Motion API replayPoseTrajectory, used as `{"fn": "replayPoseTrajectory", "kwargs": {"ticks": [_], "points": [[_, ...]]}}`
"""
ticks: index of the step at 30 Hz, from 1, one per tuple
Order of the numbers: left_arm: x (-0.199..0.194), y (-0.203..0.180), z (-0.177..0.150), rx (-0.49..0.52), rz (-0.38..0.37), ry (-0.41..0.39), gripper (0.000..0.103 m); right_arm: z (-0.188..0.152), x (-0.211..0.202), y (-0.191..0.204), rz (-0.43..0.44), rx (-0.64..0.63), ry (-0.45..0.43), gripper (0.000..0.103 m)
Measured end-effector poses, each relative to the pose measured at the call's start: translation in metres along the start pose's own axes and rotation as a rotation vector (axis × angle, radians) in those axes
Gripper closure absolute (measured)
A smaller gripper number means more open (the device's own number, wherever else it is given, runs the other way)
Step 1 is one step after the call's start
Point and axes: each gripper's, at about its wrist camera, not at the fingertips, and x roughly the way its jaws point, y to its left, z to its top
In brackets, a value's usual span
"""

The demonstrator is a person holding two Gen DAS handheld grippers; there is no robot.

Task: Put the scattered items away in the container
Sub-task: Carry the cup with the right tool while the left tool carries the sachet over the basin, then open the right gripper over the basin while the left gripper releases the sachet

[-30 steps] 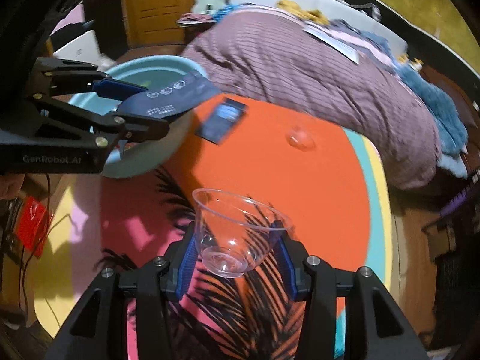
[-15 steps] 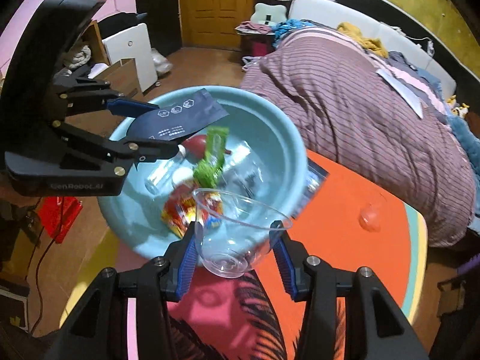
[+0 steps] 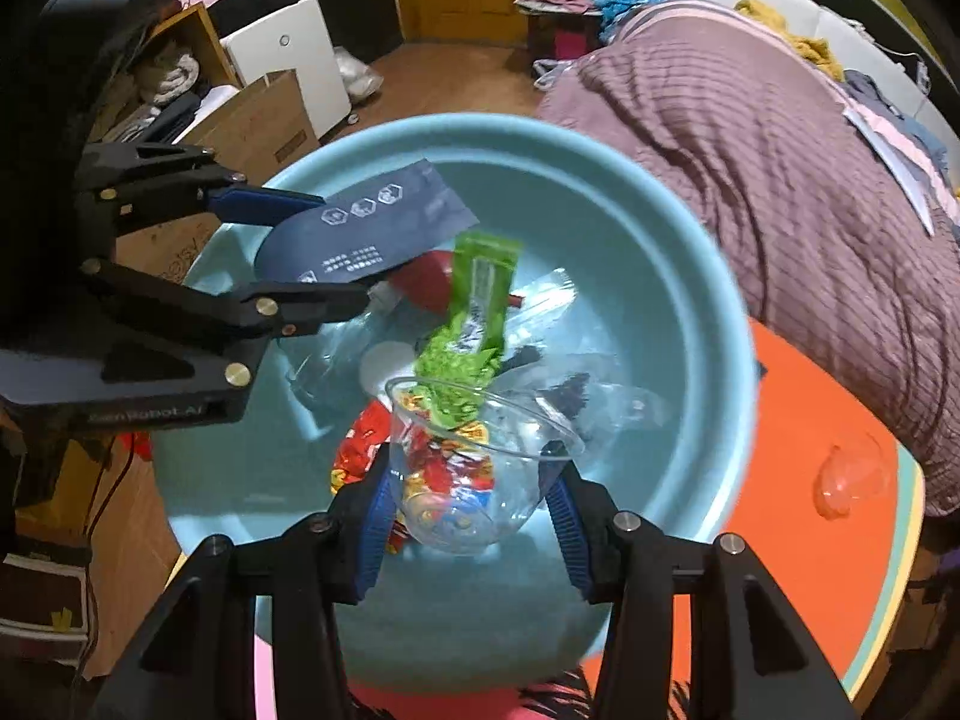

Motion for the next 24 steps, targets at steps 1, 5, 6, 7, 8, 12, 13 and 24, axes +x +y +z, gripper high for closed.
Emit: {"fn": "replayPoseTrajectory", "kwargs": {"ticks": [1, 5, 6, 7, 8, 12, 13, 24], "points": [[0.002, 0.000, -0.001, -0.002, 0.000, 0.003, 0.047, 0.000, 0.002, 0.002, 0.003, -0.005, 0.004, 0.052], [0.007, 0.002, -0.006, -0.009, -0.010, 0.015, 0.047, -0.001, 0.014, 0.010, 0.021, -0.023, 0.023, 0.052], [0.008, 0.002, -0.007, -0.008, -0.011, 0.017, 0.047, -0.001, 0.017, 0.011, 0.022, -0.024, 0.027, 0.052], [0.009, 0.001, -0.008, -0.007, -0.013, 0.020, 0.047, -0.001, 0.019, 0.011, 0.019, -0.025, 0.032, 0.052], [0.009, 0.001, -0.009, -0.004, -0.014, 0.024, 0.047, -0.002, 0.021, 0.012, 0.015, -0.027, 0.037, 0.052], [0.010, -0.001, -0.009, 0.014, -0.005, 0.038, 0.047, -0.003, 0.024, 0.013, 0.006, -0.034, 0.050, 0.052], [0.010, -0.001, -0.009, 0.020, 0.001, 0.041, 0.047, -0.003, 0.024, 0.014, 0.004, -0.038, 0.055, 0.052], [0.008, 0.004, 0.000, 0.081, 0.022, 0.089, 0.047, -0.002, 0.021, 0.016, -0.028, -0.092, 0.106, 0.051]]}}
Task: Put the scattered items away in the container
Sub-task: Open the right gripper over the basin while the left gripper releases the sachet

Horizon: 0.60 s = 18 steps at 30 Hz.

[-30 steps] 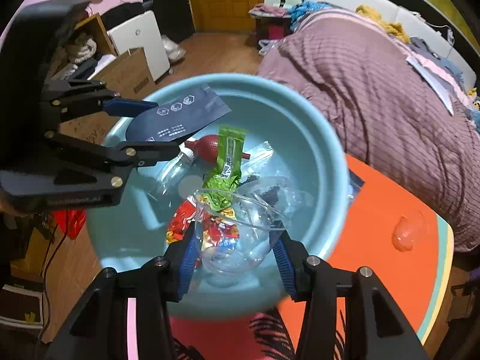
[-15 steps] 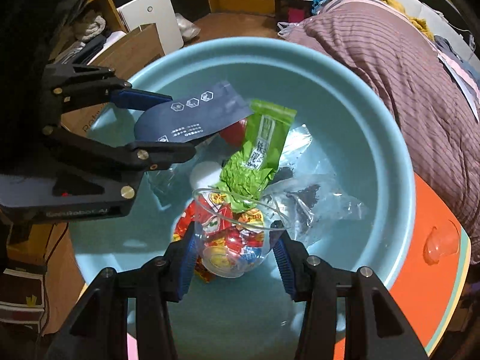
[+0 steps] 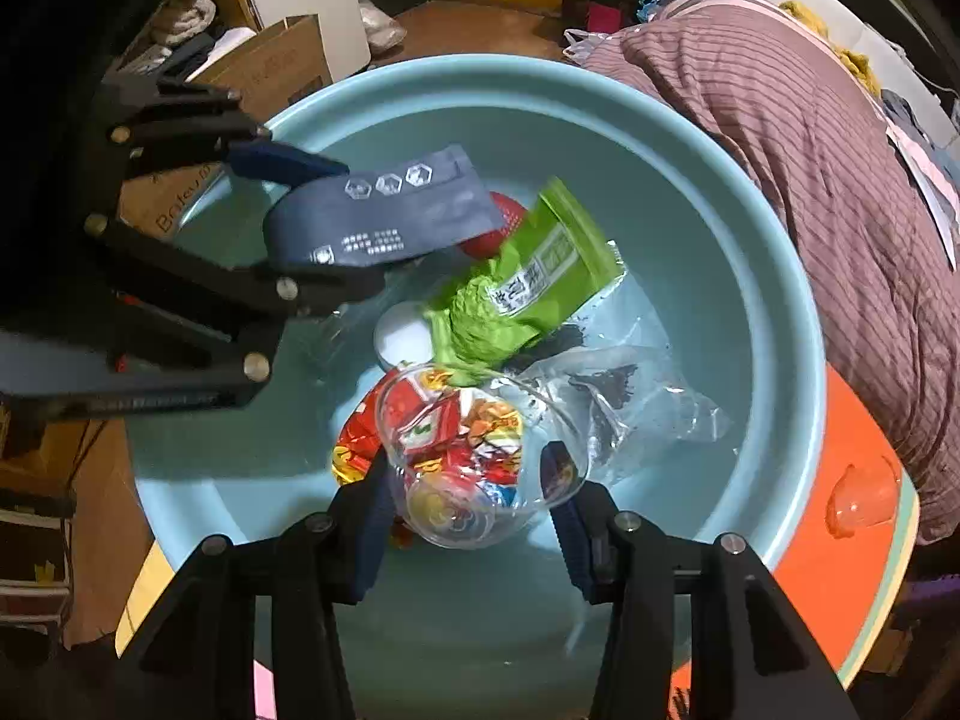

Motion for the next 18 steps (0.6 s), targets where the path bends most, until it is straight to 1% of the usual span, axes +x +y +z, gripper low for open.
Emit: {"fn": "replayPoseTrajectory", "kwargs": {"ticks": [6, 8, 12, 14, 16, 17, 18], "points": [[-0.003, 0.006, 0.000, -0.018, -0.013, 0.006, 0.046, 0.000, -0.006, -0.003, -0.008, 0.001, 0.006, 0.051], [-0.003, 0.006, 0.000, -0.021, -0.016, 0.012, 0.044, -0.001, -0.006, -0.003, -0.008, -0.001, 0.008, 0.050], [-0.004, 0.002, -0.001, -0.019, -0.028, 0.018, 0.035, -0.004, -0.008, -0.003, -0.006, 0.008, 0.001, 0.039], [-0.007, 0.002, 0.000, -0.020, -0.031, 0.015, 0.031, -0.005, -0.010, -0.004, -0.008, 0.010, -0.001, 0.037], [-0.011, 0.001, 0.001, -0.021, -0.034, 0.007, 0.023, -0.007, -0.012, -0.004, -0.007, 0.010, -0.004, 0.032], [-0.013, 0.001, 0.001, -0.024, -0.038, 0.002, 0.020, -0.008, -0.014, -0.004, -0.004, 0.012, -0.007, 0.029], [-0.016, 0.001, 0.001, -0.025, -0.042, -0.002, 0.017, -0.009, -0.016, -0.005, -0.002, 0.016, -0.012, 0.023]]}}
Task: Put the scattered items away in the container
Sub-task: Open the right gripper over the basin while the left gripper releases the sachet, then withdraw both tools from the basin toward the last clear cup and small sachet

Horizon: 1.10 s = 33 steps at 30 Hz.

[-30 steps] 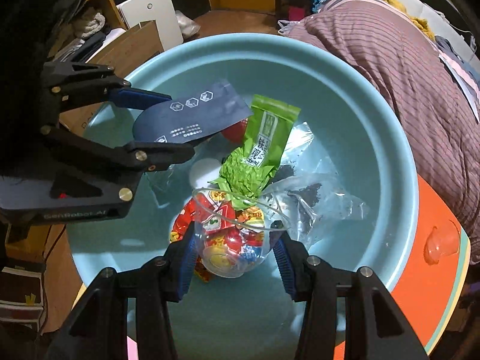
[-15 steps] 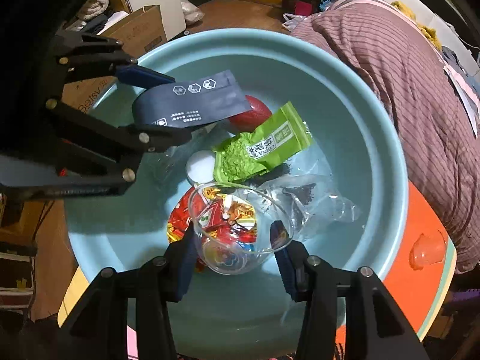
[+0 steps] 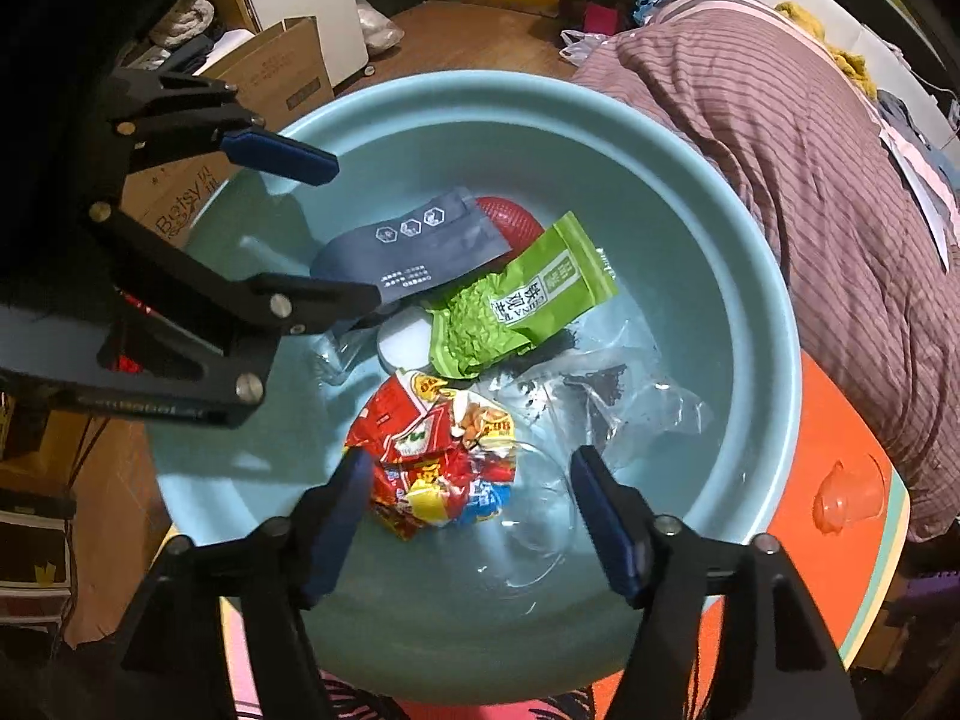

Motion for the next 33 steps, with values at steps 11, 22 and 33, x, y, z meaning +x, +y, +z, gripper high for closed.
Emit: {"fn": "replayPoseTrajectory", "kwargs": {"ticks": [11, 22, 33], "points": [[-0.021, -0.006, 0.006, 0.017, 0.048, -0.007, 0.016, 0.006, -0.032, -0.005, -0.001, 0.045, -0.073, 0.007], [-0.058, -0.053, 0.051, 0.100, 0.036, -0.075, 0.016, -0.012, -0.083, -0.048, -0.040, 0.158, -0.147, 0.007], [-0.042, -0.121, 0.127, 0.172, -0.025, -0.085, 0.015, -0.061, -0.105, -0.154, -0.172, 0.478, -0.161, 0.007]]}}
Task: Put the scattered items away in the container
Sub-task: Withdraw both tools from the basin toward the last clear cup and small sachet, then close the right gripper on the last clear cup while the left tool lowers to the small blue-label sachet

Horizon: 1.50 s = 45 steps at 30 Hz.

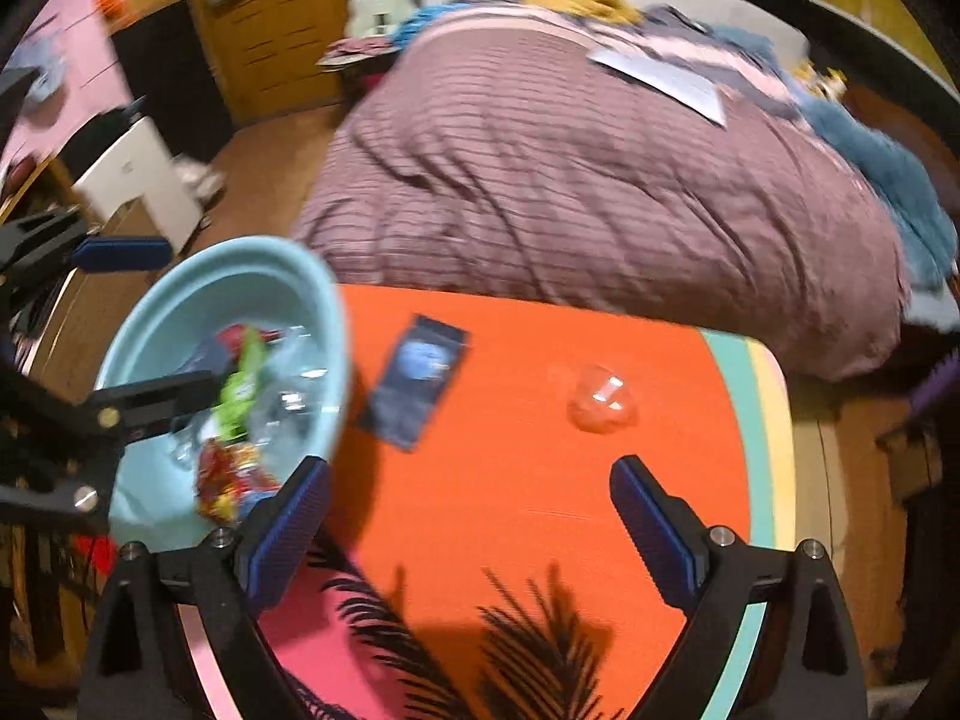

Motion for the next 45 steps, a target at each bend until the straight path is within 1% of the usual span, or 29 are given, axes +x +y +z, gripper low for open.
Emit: {"fn": "replayPoseTrajectory", "kwargs": {"ticks": [2, 4, 6, 8, 9, 10, 14, 20, 22, 25, 26, 28, 29, 30, 32, 37, 39, 41, 44, 45], "points": [[0.014, -0.007, 0.012, -0.006, -0.010, 0.026, 0.015, 0.000, 0.008, -0.015, -0.009, 0.038, 0.014, 0.007], [0.026, -0.010, 0.021, -0.045, -0.021, 0.047, 0.015, 0.002, 0.016, -0.029, -0.019, 0.074, 0.025, 0.007], [0.035, -0.010, 0.029, -0.114, -0.032, 0.058, 0.015, 0.004, 0.026, -0.044, -0.028, 0.113, 0.033, 0.007], [0.045, -0.005, 0.036, -0.211, -0.039, 0.075, 0.015, 0.006, 0.035, -0.056, -0.028, 0.154, 0.033, 0.007], [0.052, -0.003, 0.040, -0.265, -0.030, 0.087, 0.015, 0.008, 0.041, -0.062, -0.030, 0.176, 0.033, 0.007], [0.057, -0.002, 0.042, -0.299, -0.023, 0.095, 0.015, 0.009, 0.046, -0.068, -0.033, 0.201, 0.033, 0.007], [0.081, -0.003, 0.051, -0.387, 0.039, 0.152, 0.015, 0.012, 0.068, -0.086, -0.057, 0.272, 0.035, 0.007], [0.111, -0.011, 0.068, -0.426, 0.061, 0.201, 0.015, 0.018, 0.090, -0.100, -0.085, 0.306, 0.038, 0.007], [0.121, -0.012, 0.073, -0.440, 0.066, 0.214, 0.015, 0.021, 0.096, -0.101, -0.074, 0.303, 0.049, 0.008], [0.137, -0.010, 0.078, -0.475, 0.048, 0.247, 0.015, 0.022, 0.103, -0.103, -0.079, 0.312, 0.051, 0.009], [0.144, -0.008, 0.078, -0.503, 0.040, 0.256, 0.015, 0.022, 0.106, -0.104, -0.090, 0.318, 0.049, 0.010], [0.156, -0.005, 0.077, -0.547, 0.021, 0.279, 0.015, 0.020, 0.113, -0.108, -0.108, 0.338, 0.050, 0.015], [0.160, -0.005, 0.076, -0.556, 0.017, 0.288, 0.015, 0.019, 0.117, -0.110, -0.110, 0.350, 0.050, 0.018], [0.164, -0.005, 0.076, -0.557, 0.030, 0.297, 0.015, 0.019, 0.121, -0.111, -0.108, 0.359, 0.050, 0.020], [0.166, -0.008, 0.077, -0.554, 0.070, 0.291, 0.015, 0.017, 0.128, -0.110, -0.099, 0.364, 0.045, 0.021], [0.168, -0.006, 0.081, -0.601, 0.093, 0.285, 0.015, 0.018, 0.139, -0.100, -0.117, 0.341, 0.037, 0.023], [0.172, -0.009, 0.084, -0.611, 0.078, 0.292, 0.015, 0.018, 0.141, -0.098, -0.124, 0.343, 0.027, 0.025], [0.173, -0.016, 0.087, -0.598, 0.064, 0.288, 0.015, 0.018, 0.141, -0.100, -0.136, 0.362, 0.012, 0.026], [0.169, -0.018, 0.088, -0.601, 0.072, 0.272, 0.015, 0.018, 0.142, -0.105, -0.138, 0.371, -0.008, 0.032], [0.169, -0.018, 0.088, -0.596, 0.073, 0.273, 0.015, 0.018, 0.143, -0.106, -0.138, 0.371, -0.001, 0.040]]}}
